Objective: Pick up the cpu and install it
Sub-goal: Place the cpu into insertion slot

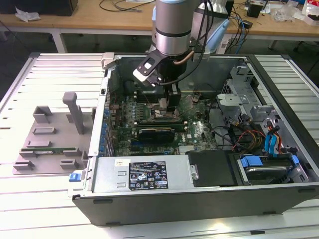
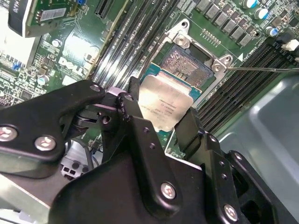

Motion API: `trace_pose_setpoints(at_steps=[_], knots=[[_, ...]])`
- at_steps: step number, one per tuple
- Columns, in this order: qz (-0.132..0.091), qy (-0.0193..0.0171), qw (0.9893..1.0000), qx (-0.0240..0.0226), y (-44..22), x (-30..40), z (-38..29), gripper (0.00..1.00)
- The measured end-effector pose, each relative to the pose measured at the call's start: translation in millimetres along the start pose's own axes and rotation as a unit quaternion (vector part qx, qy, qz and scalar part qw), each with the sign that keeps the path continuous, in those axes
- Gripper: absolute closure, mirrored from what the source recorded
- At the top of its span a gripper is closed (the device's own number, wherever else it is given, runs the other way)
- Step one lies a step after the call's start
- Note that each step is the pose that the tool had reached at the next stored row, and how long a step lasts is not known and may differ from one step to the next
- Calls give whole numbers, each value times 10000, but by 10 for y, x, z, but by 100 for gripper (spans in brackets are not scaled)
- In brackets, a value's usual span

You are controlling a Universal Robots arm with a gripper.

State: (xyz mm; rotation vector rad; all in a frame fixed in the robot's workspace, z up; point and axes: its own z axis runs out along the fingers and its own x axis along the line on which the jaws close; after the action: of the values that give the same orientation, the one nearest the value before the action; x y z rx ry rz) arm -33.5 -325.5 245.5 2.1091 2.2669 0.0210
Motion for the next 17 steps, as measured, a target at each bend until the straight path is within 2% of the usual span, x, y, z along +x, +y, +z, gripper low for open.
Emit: trace_pose_setpoints(at_steps=[4, 8, 14, 17], knots=[[-1, -13, 10000, 1, -1, 35, 58, 45], [-1, -12, 10000, 1, -2, 60, 81, 45], [26, -14, 10000, 2, -49, 78, 110, 45], [34, -15, 10000, 2, -67, 93, 165, 45]])
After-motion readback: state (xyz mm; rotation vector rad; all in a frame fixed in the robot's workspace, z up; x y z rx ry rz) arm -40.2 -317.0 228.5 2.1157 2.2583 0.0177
